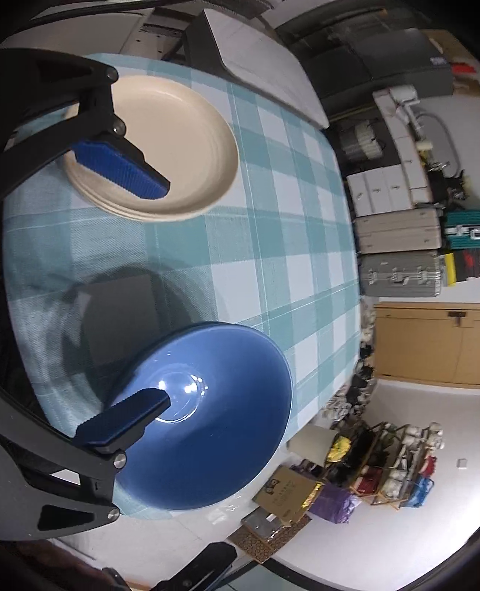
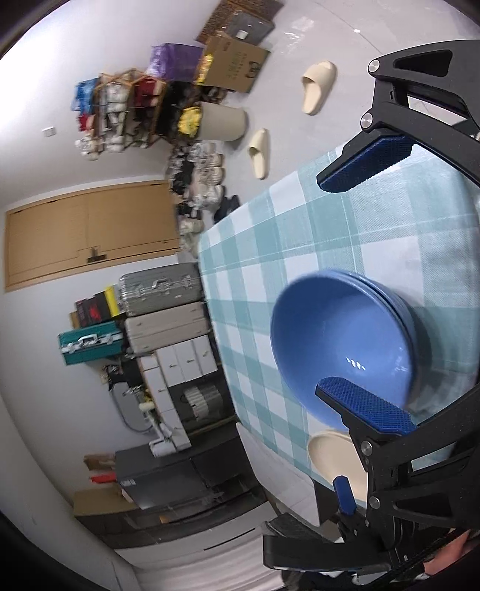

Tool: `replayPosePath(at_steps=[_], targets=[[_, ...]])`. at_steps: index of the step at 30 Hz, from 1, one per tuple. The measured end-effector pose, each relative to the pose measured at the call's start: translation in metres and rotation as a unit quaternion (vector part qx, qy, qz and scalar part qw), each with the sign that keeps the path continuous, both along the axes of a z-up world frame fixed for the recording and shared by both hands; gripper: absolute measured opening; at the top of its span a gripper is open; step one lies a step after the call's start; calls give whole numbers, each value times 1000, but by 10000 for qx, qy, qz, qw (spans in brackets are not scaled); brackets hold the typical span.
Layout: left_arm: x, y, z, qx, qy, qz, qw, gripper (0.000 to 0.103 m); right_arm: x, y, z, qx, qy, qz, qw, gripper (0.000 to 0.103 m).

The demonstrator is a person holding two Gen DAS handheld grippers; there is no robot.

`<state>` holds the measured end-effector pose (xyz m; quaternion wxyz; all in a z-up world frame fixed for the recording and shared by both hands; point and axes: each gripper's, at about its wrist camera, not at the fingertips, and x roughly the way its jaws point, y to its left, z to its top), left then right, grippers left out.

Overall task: Organize plates and bowls
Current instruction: 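Grasp the blue bowl stack rim with the left gripper while the right gripper grasps too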

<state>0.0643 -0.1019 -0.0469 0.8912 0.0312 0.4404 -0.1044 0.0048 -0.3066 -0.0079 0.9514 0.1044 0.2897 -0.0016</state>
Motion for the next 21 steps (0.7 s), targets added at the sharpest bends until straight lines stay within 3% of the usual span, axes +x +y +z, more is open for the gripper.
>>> replayPosePath(at_steps=[4,8,11,13,18,21], targets=[[25,-1,-2,-28,207,-40,9998,103,42,-19,-10,370,522,34,9979,102],[54,-5,-12,-343,825,-305,9955,103,75,-24,-29,613,1118,297,9914,102],[70,-15,-22,-474,1353,-535,9882,103,97,-28,-49,888,1706,453,9803,102],[78,-19,-29,-526,1663,-623,9827,103,112,-30,-65,1304,2153,725,9651,102],[86,-32,-37,-216,1821,-878,9791,101,121,-29,-76,1187,2443,713,9598,102],[89,-34,-42,-432,2036,-1058,9724,100,122,-28,-81,1209,2559,738,9563,97]])
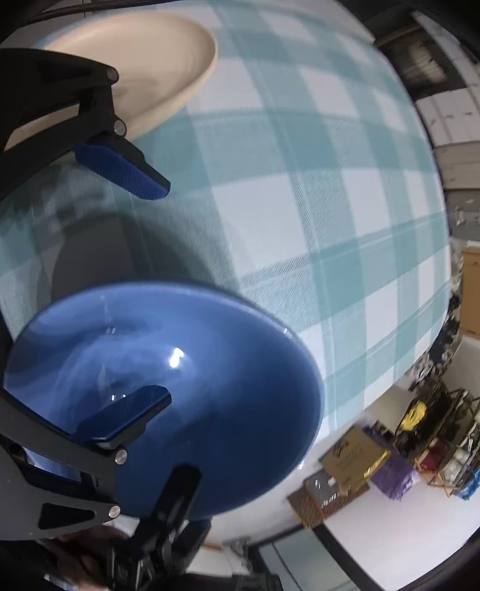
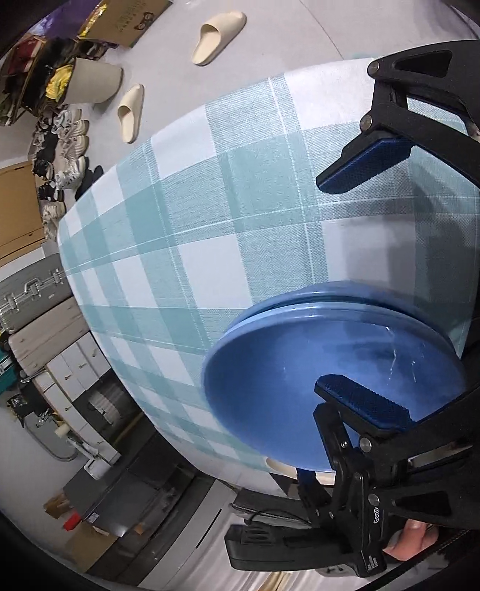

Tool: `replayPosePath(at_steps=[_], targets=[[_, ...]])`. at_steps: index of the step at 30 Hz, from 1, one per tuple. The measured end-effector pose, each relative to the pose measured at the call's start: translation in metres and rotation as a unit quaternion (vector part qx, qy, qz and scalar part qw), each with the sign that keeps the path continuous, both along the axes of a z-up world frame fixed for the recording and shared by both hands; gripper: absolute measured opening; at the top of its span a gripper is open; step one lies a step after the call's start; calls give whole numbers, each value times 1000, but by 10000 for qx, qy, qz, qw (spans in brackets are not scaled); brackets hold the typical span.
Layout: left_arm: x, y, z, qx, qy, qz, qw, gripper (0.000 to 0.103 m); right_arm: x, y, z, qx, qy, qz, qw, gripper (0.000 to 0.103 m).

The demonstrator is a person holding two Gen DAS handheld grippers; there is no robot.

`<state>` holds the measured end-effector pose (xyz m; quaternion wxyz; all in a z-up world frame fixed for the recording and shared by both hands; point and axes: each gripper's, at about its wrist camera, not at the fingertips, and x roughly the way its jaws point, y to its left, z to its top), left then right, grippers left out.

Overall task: Organize plates and bowls
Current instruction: 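Grasp the blue bowl stack rim with the left gripper while the right gripper grasps too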

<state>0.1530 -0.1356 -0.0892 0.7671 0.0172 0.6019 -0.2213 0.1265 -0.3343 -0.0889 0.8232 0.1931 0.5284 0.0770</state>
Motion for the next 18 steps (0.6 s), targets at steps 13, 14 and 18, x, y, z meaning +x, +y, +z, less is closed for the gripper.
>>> replayPosePath(at_steps=[13,14,18], targets=[[7,2,-19,93,288,-437,9986,44,6,19,-23,-134,545,284,9980,53],[6,3,-19,61,258,-449,9986,44,7,21,-23,-101,553,312,9979,46],[4,5,-19,-75,330,-483,9983,33,8,30,-23,-185,594,411,9972,28]])
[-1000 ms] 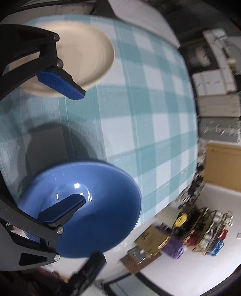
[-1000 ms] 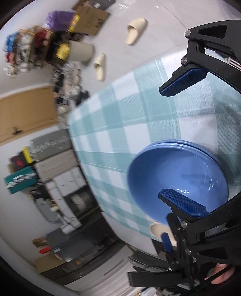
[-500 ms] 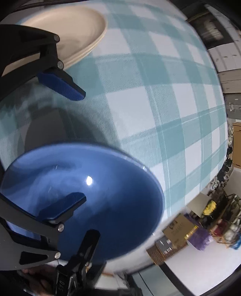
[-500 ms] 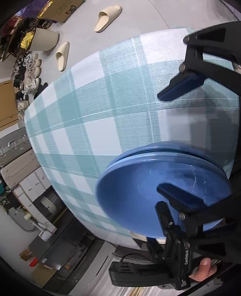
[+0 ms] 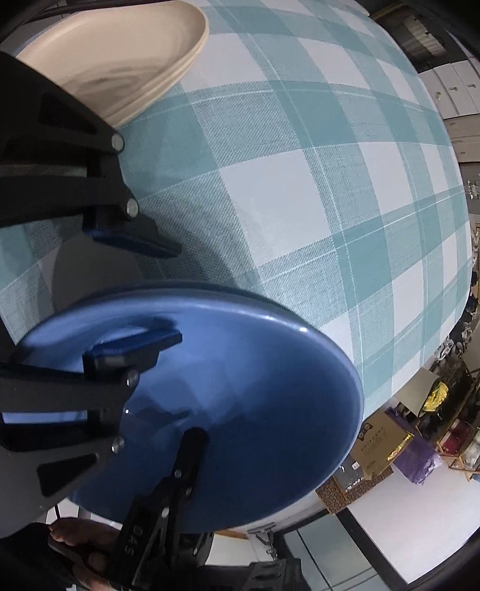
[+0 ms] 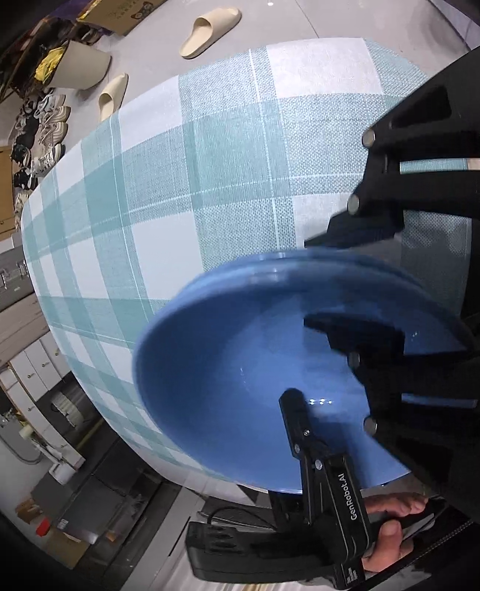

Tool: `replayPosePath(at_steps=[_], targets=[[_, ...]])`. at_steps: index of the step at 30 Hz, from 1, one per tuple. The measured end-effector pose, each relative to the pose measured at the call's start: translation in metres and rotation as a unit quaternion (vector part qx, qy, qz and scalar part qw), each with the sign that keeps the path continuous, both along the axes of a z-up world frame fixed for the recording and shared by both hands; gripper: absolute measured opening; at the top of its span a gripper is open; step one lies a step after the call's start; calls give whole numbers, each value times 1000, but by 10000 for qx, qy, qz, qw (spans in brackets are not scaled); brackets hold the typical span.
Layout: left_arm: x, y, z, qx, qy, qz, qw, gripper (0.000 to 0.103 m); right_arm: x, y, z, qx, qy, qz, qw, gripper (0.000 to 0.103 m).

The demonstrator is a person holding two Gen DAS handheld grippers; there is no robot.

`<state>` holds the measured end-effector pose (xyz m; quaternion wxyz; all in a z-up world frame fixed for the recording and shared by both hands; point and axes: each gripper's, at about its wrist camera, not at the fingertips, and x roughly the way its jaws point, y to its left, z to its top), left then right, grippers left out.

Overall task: Organize plates and bowls
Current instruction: 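Grasp the blue bowl stack rim with the left gripper while the right gripper grasps too, then lift and carry the blue bowl stack over the cream plate stack with both grippers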

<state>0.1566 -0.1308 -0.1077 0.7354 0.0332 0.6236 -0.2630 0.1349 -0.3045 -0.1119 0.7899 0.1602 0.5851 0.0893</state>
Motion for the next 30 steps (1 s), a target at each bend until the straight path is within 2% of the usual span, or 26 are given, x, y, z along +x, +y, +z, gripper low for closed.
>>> replayPosePath(at_steps=[6,10,12,20,30], targets=[[-5,-3,-5,-59,159,-138,9998,31,3,1,2,-103,31,-50,9999,20],[-5,5,-7,-292,171,157,9993,31,3,3,4,-204,-36,-52,9998,19],[-7,4,-6,-299,125,158,9993,25,3,5,4,-302,-44,-41,9995,17],[-17,4,-3,-206,-5,66,9998,23,3,9,5,-508,-113,29,9986,14],[-14,4,-5,-182,188,-11,9997,22,1,11,8,-528,-262,152,9981,13]])
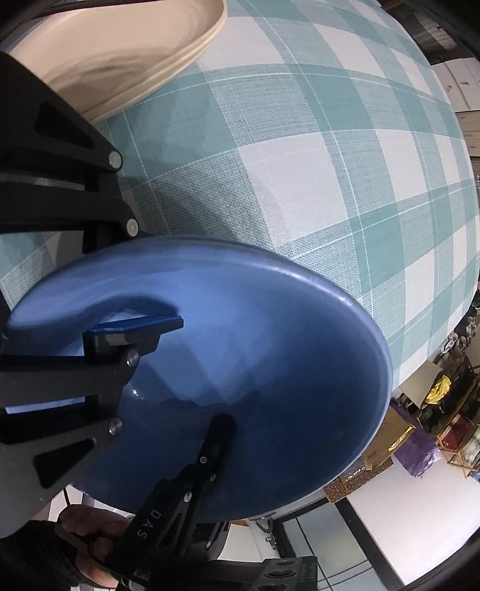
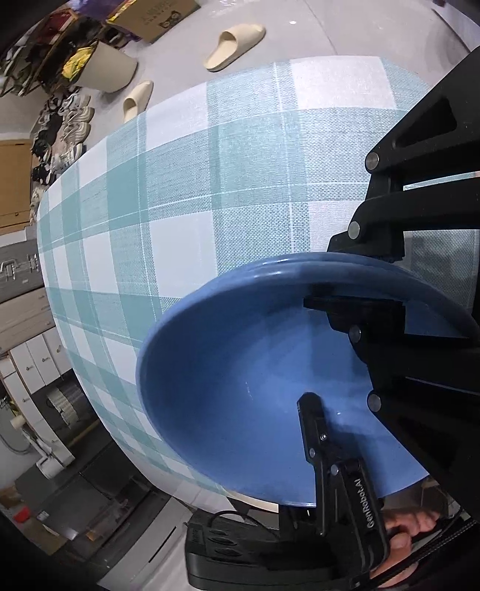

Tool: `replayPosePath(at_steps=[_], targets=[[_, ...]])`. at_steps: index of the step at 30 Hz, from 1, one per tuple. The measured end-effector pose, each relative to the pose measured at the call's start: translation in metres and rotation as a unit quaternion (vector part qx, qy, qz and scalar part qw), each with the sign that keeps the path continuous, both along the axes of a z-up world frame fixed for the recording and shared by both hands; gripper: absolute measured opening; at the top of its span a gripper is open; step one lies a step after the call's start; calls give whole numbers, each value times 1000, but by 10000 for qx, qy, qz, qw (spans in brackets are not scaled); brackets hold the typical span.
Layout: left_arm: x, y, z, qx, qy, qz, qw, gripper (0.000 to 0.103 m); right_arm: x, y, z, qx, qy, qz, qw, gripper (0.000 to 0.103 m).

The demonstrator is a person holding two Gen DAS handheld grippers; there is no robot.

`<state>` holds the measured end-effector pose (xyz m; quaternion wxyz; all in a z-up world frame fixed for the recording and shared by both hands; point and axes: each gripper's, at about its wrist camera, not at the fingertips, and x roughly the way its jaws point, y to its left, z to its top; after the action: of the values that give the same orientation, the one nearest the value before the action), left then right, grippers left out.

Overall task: Organize plates and bowls
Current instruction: 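Lift and carry the blue bowl stack over the cream plate stack with both grippers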

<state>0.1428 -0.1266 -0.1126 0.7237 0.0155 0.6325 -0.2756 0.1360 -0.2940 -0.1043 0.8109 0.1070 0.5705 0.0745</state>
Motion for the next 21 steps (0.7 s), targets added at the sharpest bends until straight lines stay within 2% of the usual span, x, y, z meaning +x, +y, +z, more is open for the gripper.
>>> replayPosePath(at_steps=[5,11,17,21], targets=[[-2,-3,1,137,-118,-59,9998,23,4,-2,-2,63,81,-26,9999,13],[2,-10,2,353,-66,-213,9991,23,6,1,0,-90,81,103,9999,13],[11,-13,2,581,251,-432,9971,23,10,6,1,-266,141,283,9991,13],[15,-13,4,557,386,-422,9968,22,15,9,6,-440,78,395,9982,13]])
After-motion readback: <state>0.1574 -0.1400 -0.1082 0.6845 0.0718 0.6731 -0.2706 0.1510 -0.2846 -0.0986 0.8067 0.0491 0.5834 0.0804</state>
